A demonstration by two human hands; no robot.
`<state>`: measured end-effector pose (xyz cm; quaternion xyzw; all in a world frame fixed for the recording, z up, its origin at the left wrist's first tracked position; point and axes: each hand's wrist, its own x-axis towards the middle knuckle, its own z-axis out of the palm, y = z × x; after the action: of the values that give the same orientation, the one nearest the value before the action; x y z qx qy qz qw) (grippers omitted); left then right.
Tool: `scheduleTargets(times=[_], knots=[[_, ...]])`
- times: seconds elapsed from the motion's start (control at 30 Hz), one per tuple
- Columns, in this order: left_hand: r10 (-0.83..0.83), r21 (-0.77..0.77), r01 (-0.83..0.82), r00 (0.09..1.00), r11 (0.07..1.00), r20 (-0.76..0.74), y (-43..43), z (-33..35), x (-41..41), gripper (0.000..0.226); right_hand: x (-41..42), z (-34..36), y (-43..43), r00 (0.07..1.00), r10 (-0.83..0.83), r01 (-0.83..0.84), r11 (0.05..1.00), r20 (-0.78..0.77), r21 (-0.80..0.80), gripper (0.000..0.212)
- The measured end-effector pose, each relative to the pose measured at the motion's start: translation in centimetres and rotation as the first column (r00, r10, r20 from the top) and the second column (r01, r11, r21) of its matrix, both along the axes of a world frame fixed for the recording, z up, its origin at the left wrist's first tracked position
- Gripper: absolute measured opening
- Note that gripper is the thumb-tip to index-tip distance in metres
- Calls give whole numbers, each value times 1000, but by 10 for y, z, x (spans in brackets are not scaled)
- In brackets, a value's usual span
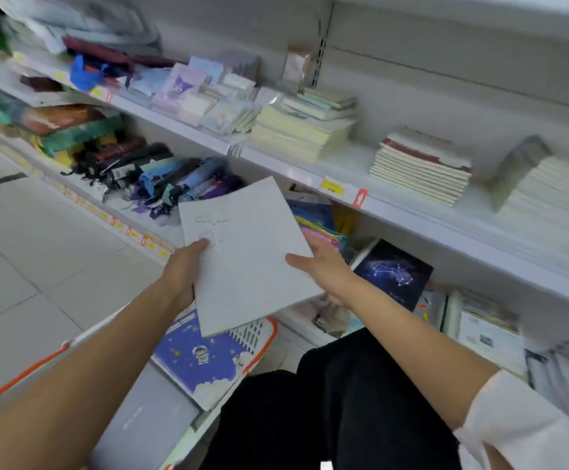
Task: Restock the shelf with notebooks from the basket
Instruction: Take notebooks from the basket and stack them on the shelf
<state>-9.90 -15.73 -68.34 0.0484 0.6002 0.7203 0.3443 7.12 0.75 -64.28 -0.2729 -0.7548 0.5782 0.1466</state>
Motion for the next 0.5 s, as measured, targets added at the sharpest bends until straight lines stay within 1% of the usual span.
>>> scheduleTargets(times=[0.07, 0.1, 0.17, 0.2, 0.27, 0.33, 0.4, 0.43, 0.5], knots=[[-95, 41, 100, 989, 994, -110, 33, 28, 10, 30, 22, 24, 22, 992, -90, 90, 996, -87, -1, 35], [-136, 48, 148, 972, 988, -191, 48, 42, 17, 30, 34, 34, 33, 981, -147, 147, 989, -130, -9, 34], [-206, 13, 225, 913, 974, -351, 78, 63, 35, 25, 57, 51, 51, 940, -267, 269, 963, -211, -22, 30], [-240, -20, 254, 881, 967, -408, 93, 70, 43, 23, 67, 58, 61, 911, -321, 322, 946, -259, -38, 29], [-329, -66, 340, 815, 938, -478, 120, 82, 59, 25, 82, 69, 83, 836, -422, 422, 903, -351, -82, 28], [-391, -74, 417, 756, 906, -525, 144, 98, 74, 29, 95, 80, 107, 747, -527, 529, 840, -404, -118, 26], [-404, -69, 448, 716, 892, -570, 172, 119, 85, 37, 104, 94, 134, 668, -612, 620, 772, -424, -138, 23], [-390, -57, 445, 708, 894, -588, 186, 130, 89, 37, 106, 100, 147, 644, -637, 648, 749, -423, -141, 23], [-361, -40, 431, 696, 901, -621, 214, 150, 93, 35, 106, 111, 172, 627, -666, 680, 721, -404, -135, 27]])
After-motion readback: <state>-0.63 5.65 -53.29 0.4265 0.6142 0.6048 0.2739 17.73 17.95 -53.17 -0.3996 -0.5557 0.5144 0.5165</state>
